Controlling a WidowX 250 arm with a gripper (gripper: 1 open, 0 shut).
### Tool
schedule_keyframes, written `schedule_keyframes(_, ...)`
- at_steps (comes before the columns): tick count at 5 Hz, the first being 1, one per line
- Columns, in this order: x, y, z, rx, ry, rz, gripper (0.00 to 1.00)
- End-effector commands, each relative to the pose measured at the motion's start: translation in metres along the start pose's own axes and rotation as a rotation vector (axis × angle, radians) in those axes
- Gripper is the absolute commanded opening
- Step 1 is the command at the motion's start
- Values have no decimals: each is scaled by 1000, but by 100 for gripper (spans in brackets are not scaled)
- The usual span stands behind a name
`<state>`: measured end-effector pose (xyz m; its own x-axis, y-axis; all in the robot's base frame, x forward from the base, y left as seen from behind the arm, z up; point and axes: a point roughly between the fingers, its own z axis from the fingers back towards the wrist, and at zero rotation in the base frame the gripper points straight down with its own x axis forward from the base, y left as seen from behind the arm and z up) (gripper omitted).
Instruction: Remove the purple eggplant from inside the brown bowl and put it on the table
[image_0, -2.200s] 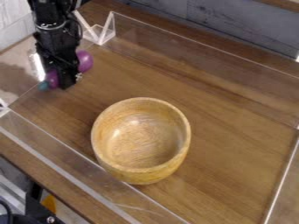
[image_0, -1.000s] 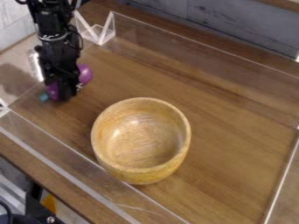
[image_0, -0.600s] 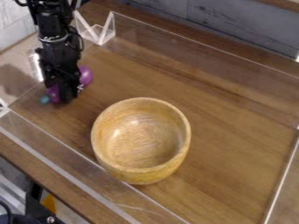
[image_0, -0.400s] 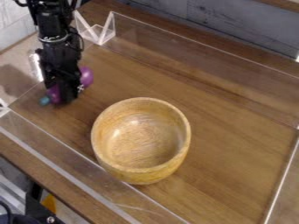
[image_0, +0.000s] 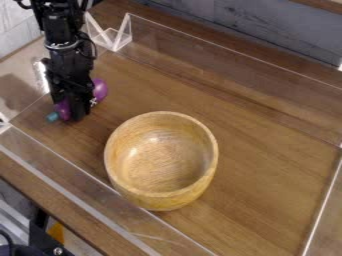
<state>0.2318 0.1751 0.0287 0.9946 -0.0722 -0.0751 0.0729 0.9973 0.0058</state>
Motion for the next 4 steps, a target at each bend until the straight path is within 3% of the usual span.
schedule_keyframes(1,7,4,12,25,-32,1,0)
schedule_keyframes(4,7,-1,8,-2,-16,9,0)
